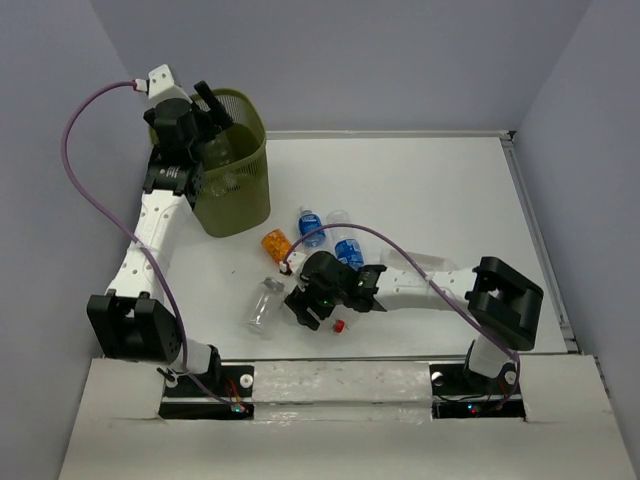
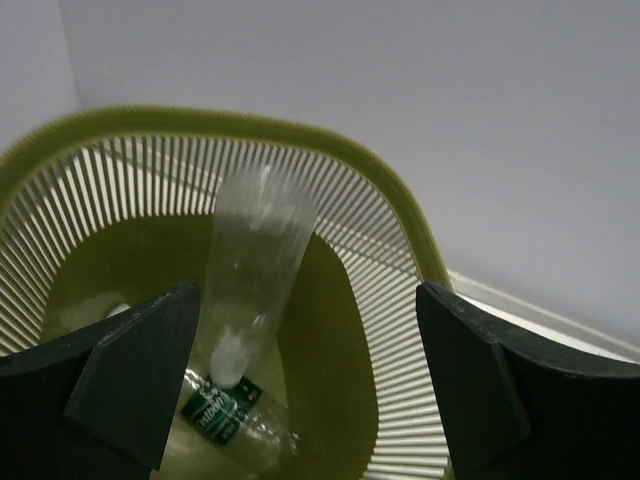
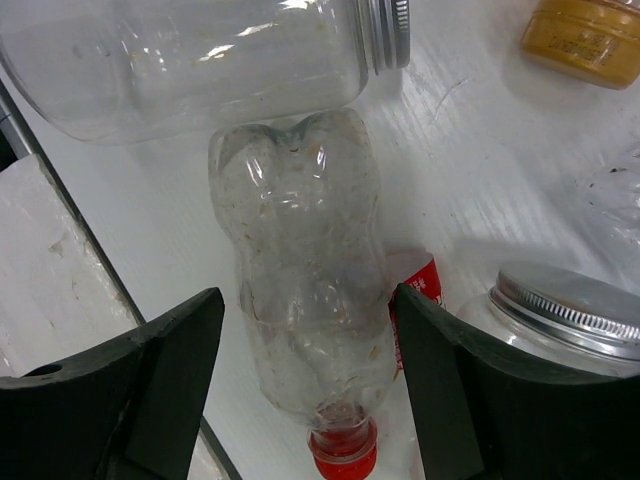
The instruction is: Put the plastic bottles in the bin
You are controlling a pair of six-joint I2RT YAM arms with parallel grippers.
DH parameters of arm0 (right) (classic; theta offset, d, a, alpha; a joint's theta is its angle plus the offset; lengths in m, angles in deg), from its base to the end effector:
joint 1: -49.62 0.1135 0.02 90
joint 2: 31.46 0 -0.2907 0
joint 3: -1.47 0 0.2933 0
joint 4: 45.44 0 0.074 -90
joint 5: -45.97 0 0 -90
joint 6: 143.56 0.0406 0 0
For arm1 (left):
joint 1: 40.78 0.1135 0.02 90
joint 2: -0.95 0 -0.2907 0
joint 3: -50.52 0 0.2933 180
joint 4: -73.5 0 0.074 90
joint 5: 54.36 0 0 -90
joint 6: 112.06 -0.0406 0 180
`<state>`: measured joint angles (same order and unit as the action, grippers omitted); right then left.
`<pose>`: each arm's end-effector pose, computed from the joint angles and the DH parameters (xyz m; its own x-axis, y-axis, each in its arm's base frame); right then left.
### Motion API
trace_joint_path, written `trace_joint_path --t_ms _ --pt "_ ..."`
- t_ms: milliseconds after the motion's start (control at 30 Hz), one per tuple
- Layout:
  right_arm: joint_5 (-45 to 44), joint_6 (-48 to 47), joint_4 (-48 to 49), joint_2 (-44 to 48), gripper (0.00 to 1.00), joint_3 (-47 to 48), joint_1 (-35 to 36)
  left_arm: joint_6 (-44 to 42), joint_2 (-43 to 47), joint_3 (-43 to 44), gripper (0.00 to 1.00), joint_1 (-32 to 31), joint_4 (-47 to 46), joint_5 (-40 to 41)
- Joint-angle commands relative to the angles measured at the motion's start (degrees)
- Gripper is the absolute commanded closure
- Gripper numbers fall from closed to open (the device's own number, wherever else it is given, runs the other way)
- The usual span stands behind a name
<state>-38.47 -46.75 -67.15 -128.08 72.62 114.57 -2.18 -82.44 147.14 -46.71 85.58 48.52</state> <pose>0.1641 0.3605 0.1922 -0.4186 -0.6169 -0.6665 -0.8862 0.4380 0.1512 0.3845 -0.0308 0.4717 0.0599 -0.3395 -0.9387 -0.1070 0.9328 -0.3442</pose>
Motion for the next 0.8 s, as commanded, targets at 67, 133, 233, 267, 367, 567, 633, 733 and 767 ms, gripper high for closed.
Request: trace_joint_path --t_ms 67,133,233,267,367,567,633,733,767 --pt "-2.04 -0.31 0.16 -2.17 0.20 3.05 0.88 3.33 14.03 -9.65 0.01 -0.48 -1.68 -11.91" --pt "-2.48 -0.13 0.16 -2.87 0.20 3.31 0.88 2.71 19.38 -14.05 0.01 -0.83 0.50 -15.49" --pt "-3.54 0.48 0.77 -2.61 0.47 3.14 0.88 1.13 24.40 -18.79 0.01 -1.01 4.72 -19.19" --pt "-3.98 0.92 0.86 -1.65 0.53 2.70 0.88 0.78 27.73 -19.85 0.01 -1.01 7.35 -20.08" --pt "-5.12 1.80 0.60 3.25 0.59 1.13 0.88 -0.72 33.62 -22.76 0.01 -1.01 14.37 -23.95" --pt "-8.19 1.81 0.33 14.17 0.69 3.47 0.88 -0.11 42.07 -28.47 0.01 -1.01 28.19 -30.02" --pt "-11.44 0.76 0.42 15.84 0.71 6.11 0.88 0.34 43.57 -31.46 0.01 -1.01 30.83 -31.60" --pt "-15.22 -2.32 1.03 15.76 0.73 13.40 0.18 0.34 47.26 -34.62 0.01 -1.01 36.09 -32.57" --pt "-15.75 -3.98 1.38 15.59 0.73 15.33 -0.52 0.07 47.10 -35.07 0.01 -1.18 37.42 -31.70"
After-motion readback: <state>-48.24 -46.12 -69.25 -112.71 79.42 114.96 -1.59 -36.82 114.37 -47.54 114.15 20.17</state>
